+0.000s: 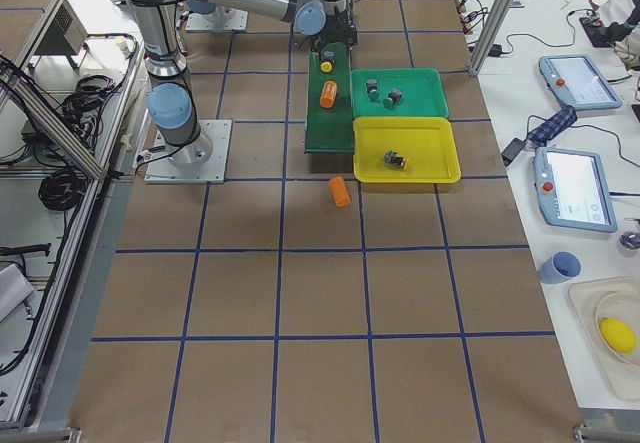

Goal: Sort buttons by color to trays
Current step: 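Lower right gripper to belt end and grasp the yellow-capped button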

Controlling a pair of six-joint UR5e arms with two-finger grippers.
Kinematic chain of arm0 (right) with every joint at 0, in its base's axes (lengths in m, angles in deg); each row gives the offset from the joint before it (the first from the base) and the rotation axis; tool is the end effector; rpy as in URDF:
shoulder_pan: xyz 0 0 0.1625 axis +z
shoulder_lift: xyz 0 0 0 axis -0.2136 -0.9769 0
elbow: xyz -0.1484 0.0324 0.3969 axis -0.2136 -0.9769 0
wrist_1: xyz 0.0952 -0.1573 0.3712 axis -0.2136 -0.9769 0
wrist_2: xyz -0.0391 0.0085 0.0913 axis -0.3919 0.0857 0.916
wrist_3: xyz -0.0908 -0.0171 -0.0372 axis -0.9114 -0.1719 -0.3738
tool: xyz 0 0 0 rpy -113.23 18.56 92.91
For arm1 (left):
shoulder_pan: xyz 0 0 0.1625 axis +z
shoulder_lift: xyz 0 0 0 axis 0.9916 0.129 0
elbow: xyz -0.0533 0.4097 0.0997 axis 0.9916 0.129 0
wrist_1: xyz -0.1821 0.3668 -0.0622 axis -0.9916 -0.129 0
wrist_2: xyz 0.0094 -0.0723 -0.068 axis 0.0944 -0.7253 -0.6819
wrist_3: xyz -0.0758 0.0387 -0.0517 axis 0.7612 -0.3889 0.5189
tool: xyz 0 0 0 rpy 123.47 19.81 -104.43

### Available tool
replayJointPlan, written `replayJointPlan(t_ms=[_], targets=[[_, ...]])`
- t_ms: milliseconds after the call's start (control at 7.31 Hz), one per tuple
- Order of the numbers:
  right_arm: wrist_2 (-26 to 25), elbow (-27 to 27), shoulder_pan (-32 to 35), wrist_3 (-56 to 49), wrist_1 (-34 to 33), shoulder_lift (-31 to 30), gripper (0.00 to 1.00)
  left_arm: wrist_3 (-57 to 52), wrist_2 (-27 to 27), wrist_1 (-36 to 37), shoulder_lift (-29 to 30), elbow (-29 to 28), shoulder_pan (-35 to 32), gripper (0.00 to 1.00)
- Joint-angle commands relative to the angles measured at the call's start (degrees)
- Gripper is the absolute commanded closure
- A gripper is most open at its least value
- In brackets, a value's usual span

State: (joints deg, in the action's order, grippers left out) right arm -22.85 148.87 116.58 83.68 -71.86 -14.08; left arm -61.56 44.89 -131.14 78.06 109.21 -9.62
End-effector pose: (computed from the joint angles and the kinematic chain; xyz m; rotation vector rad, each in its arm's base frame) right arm 0.2519 -0.4611 0.3193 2.0085 2.3714 -0.0889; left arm -0.1523 -0.4958 0.4980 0.0911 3.1383 0.0387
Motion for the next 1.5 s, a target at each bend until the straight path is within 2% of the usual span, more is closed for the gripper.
replayJointPlan(t_ms=[0, 137, 410, 1367], targets=[[0.09, 3.31, 0.95, 1.94, -4.28, 0.00, 0.00, -0.11, 0.09, 0.00, -0.31, 0.31, -0.08, 0.00], [1.57, 3.22, 2.09, 3.35, -5.07, 0.70, 0.00, -0.11, 0.00, 0.00, -0.31, 0.40, -0.08, 0.00], [1.85, 3.22, 3.50, 5.89, -11.38, 4.64, 0.00, -0.63, -0.52, 0.00, -0.13, 0.31, 0.01, 0.00], [1.59, 2.78, 4.39, 6.71, -11.58, 7.91, 0.00, -0.90, -0.44, 0.00, -0.40, 0.05, 0.18, 0.00]])
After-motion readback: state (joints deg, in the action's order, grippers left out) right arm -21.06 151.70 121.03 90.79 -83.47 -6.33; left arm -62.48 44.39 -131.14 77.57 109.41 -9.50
